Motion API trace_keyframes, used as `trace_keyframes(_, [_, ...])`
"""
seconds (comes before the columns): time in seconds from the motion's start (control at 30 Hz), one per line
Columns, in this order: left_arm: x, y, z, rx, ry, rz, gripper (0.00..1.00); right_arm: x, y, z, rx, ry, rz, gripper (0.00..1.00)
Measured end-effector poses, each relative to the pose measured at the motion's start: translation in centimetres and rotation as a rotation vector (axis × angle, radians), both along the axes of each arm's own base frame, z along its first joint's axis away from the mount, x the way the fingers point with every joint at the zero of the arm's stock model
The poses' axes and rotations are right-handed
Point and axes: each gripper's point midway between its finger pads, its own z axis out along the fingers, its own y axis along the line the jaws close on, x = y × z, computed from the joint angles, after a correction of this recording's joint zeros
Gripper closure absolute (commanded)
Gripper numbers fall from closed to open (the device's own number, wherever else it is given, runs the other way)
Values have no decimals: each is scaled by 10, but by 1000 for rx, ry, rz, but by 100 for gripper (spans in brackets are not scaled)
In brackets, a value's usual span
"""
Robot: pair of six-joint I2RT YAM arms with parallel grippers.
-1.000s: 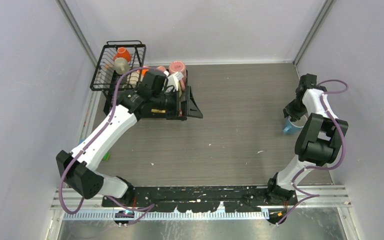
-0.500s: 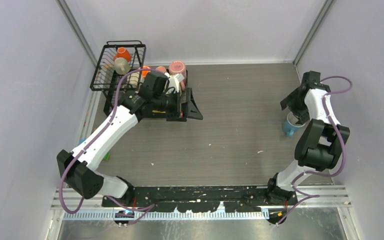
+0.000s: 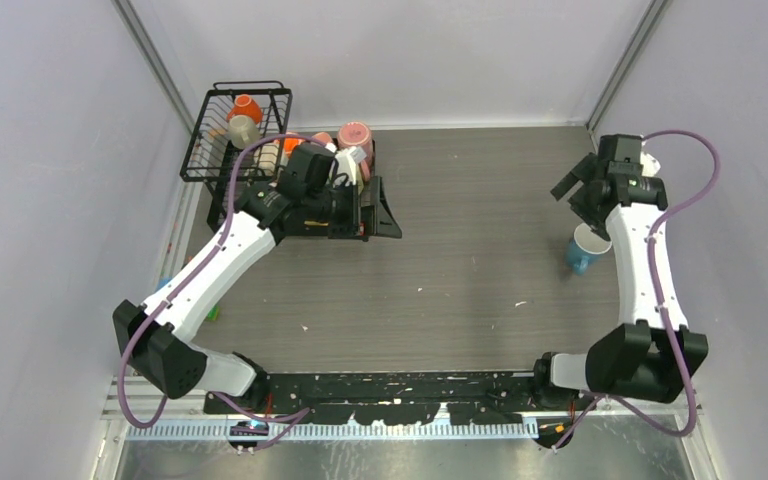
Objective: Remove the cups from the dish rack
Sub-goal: Unload the cup from the dish rack.
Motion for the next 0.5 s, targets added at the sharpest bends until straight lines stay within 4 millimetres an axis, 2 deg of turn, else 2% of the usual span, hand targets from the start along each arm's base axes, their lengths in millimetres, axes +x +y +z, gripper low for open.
trace_keyframes(0.23, [5,8,-2,35,-44,36,0,-15,71,36,-18,-117,204,0])
trace_keyframes(0.37, [9,16,-2,63,-79,67,0,-30,105,41,-2,-152,309,0])
trace_keyframes(0.5, [15,26,-6,107,-112,106,0,-41,131,35,26,-152,394,0])
